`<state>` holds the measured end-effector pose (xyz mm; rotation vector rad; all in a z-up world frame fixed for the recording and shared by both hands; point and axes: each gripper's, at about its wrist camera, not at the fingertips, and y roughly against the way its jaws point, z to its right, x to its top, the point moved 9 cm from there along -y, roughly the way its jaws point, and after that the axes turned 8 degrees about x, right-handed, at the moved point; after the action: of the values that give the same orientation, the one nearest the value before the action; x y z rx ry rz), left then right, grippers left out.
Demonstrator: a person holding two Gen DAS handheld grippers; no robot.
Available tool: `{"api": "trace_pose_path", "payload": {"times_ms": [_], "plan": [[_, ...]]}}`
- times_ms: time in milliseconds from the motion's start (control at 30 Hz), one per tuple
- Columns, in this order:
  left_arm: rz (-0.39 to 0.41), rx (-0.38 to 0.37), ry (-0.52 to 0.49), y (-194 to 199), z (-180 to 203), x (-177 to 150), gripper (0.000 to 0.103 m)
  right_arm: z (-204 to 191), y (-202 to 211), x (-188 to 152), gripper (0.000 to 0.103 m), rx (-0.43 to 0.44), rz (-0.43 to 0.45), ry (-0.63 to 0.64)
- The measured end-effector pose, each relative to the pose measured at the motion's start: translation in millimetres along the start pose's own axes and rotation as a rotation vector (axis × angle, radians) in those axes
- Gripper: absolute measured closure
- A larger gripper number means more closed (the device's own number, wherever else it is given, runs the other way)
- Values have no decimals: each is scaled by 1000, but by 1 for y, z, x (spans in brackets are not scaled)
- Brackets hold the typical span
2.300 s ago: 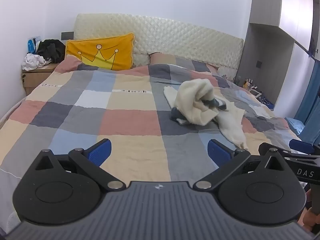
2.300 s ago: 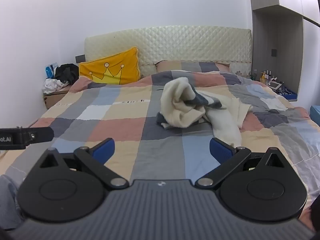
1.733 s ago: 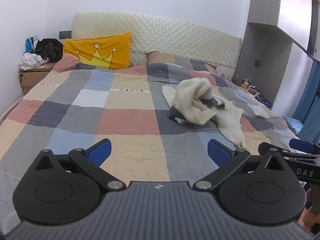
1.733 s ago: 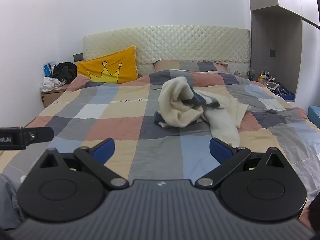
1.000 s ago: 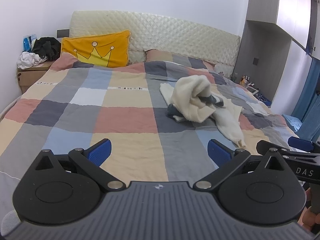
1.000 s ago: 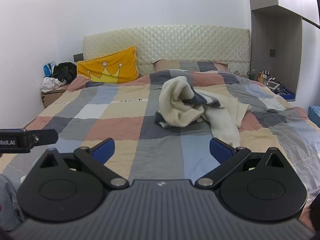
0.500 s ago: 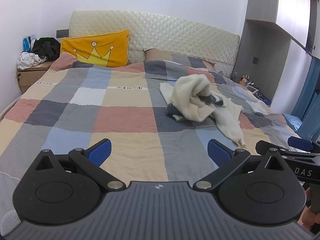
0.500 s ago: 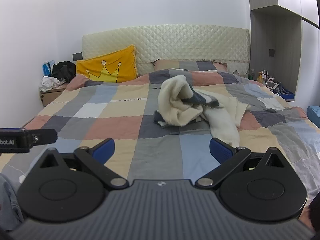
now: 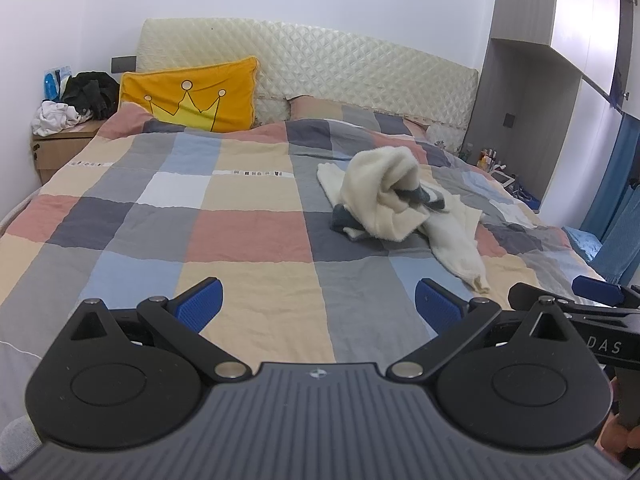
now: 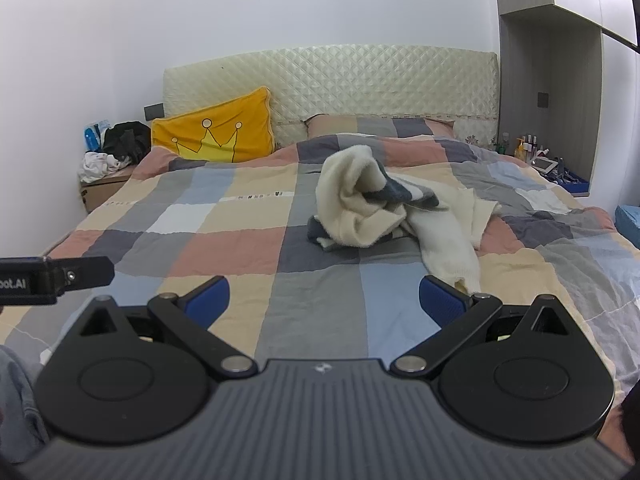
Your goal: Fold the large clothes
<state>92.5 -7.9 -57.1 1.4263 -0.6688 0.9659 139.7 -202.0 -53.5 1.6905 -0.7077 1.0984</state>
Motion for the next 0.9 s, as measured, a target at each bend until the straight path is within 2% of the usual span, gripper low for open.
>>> {"api": "trace_pose_path", "payload": {"times_ms": [733, 900], "plan": [[-35, 12, -12, -23, 0, -6, 0, 8, -9, -8, 0, -4, -4, -22], [3, 21, -51, -32, 4, 3, 0, 17, -21, -9, 0, -10, -6, -48]]}}
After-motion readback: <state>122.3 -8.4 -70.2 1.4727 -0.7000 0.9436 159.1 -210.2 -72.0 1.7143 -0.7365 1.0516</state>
